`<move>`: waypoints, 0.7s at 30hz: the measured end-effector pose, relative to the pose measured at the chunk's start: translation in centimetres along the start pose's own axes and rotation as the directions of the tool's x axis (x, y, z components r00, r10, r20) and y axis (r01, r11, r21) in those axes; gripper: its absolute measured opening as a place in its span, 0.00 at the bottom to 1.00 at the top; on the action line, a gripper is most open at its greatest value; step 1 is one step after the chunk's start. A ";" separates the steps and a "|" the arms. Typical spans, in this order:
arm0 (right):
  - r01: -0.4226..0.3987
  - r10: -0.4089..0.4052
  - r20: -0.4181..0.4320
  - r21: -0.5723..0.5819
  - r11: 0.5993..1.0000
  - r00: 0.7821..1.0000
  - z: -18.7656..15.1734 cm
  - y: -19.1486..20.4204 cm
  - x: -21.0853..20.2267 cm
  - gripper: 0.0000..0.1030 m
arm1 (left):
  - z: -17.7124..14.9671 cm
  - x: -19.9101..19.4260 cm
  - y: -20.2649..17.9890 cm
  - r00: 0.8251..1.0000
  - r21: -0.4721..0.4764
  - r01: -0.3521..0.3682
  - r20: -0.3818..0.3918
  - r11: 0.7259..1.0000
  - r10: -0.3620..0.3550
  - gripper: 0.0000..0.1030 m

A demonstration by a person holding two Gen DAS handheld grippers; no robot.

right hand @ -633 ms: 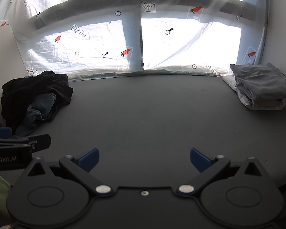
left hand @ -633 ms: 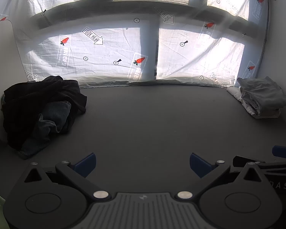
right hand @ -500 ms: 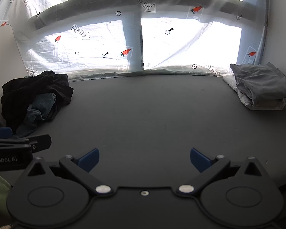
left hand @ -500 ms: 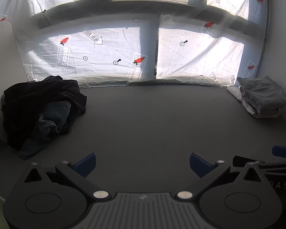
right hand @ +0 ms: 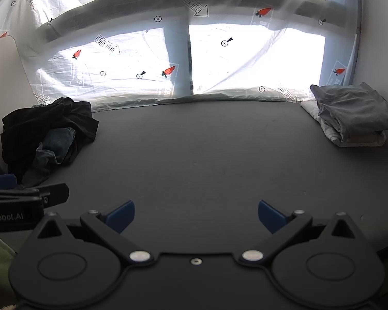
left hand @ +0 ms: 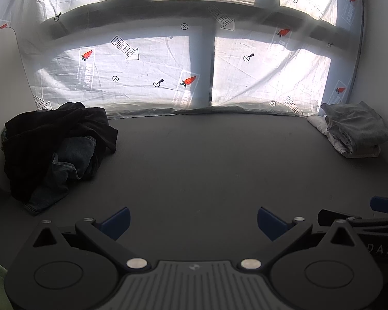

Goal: Fold clothes

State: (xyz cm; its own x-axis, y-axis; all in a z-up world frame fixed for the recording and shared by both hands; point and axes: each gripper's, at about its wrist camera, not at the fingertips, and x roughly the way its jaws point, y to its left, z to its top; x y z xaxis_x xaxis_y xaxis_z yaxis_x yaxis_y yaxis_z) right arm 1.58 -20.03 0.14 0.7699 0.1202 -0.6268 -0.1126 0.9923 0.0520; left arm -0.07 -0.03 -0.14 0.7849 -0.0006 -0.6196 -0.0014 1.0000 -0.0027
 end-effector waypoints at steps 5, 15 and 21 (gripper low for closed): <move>-0.002 0.002 0.001 0.008 1.000 1.000 0.1 -0.2 0.0 1.00 | 0.0 0.0 0.1 1.000 -0.001 0.001 -0.003 1.000 -0.001 1.00; -0.007 0.007 -0.002 0.005 1.000 1.000 0.1 -0.2 0.1 1.00 | 0.1 0.1 0.3 1.000 -0.005 0.000 -0.006 1.000 0.000 1.00; -0.009 0.009 -0.002 0.000 1.000 1.000 0.1 -0.1 0.2 1.00 | 0.1 0.2 0.6 1.000 -0.005 0.003 -0.010 1.000 -0.003 1.00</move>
State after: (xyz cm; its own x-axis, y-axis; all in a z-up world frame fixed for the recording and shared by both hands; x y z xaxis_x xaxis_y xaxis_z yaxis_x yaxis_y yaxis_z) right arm 1.86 -20.11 0.08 0.7673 0.1291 -0.6281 -0.1195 0.9912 0.0578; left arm 0.18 0.60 -0.21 0.7787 -0.0037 -0.6274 -0.0018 1.0000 -0.0082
